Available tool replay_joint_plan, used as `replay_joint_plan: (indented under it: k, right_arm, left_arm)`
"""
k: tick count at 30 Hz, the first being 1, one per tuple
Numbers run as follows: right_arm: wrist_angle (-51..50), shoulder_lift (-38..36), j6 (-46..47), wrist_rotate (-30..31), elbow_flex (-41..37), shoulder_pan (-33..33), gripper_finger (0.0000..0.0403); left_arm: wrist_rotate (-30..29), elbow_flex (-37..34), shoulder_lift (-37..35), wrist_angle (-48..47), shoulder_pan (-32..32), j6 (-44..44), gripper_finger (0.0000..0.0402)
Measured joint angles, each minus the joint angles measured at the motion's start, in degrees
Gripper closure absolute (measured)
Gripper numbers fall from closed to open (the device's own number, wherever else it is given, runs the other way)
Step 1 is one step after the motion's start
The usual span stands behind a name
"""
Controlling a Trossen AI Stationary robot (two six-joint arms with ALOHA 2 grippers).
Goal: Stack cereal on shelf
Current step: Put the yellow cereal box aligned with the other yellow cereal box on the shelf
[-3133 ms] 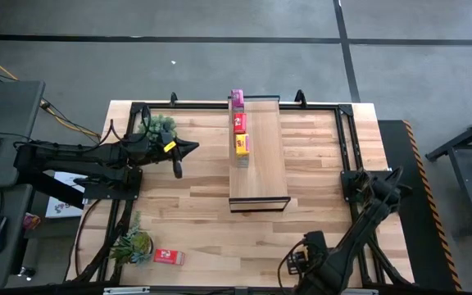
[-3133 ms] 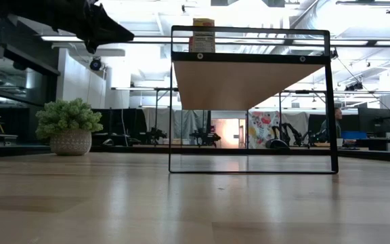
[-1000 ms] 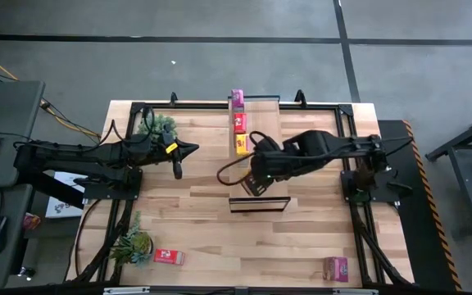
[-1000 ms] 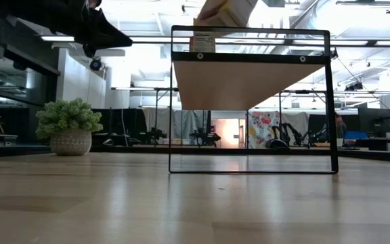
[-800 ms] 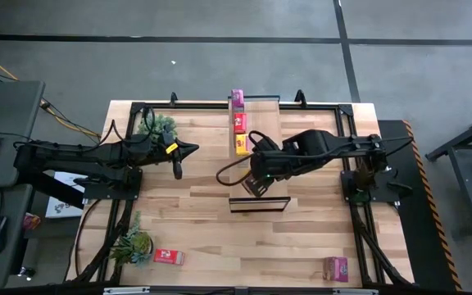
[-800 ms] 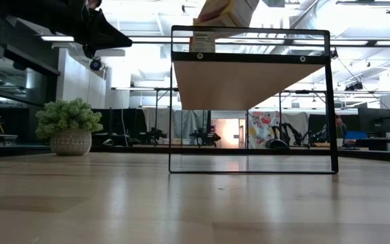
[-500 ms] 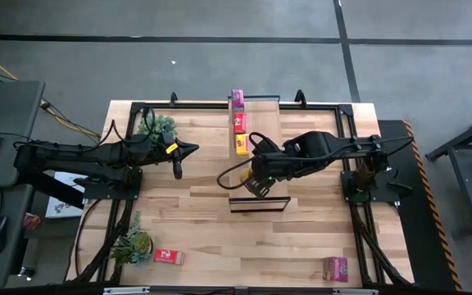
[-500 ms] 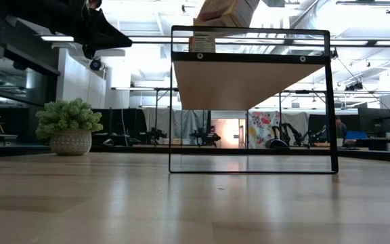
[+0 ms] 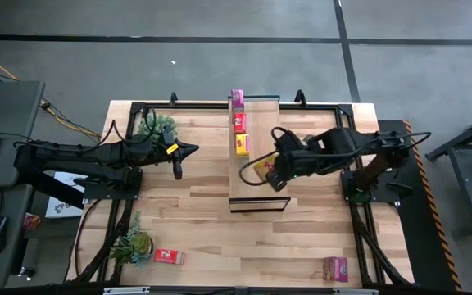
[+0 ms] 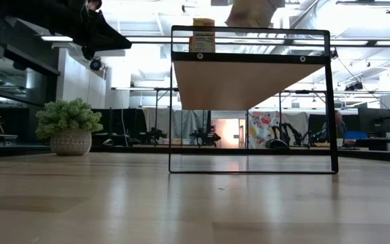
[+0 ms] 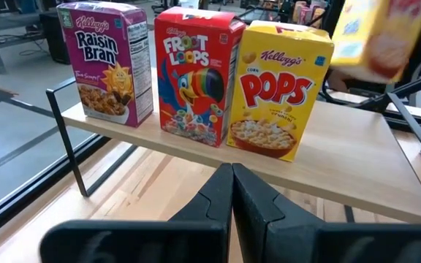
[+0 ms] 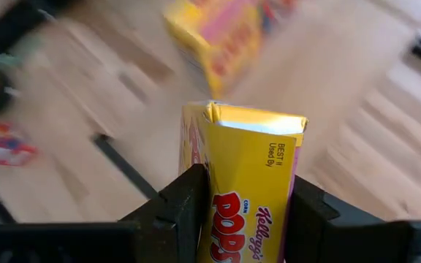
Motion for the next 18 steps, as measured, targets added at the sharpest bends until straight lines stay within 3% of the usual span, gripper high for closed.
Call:
replay_joint_plan:
  k: [4, 8, 13, 18]
  right_arm:
    - [-0.1, -7.8, 7.3, -0.4, -11.2, 0.0, 0.0269]
    - [0.0, -13.9, 13.9, 3.4, -17.6, 0.0, 0.0269]
    - [0.9, -17.4, 16.7, 8.1, -20.0, -1.0, 0.0269]
    - [5.6, -16.9, 13.8, 11.7, -20.0, -3.6, 0.0269]
  left_arm:
    - [0.0, 0.0, 0.0, 0.2, 0.0, 0.0, 0.0402]
    - [0.0, 0.0, 0.0, 1.4, 0.0, 0.0, 0.0402]
    - [0.0, 0.0, 0.0, 2.2, 0.0, 0.0, 0.0402]
    - [0.0, 0.0, 0.0, 2.3, 0.0, 0.0, 0.0402]
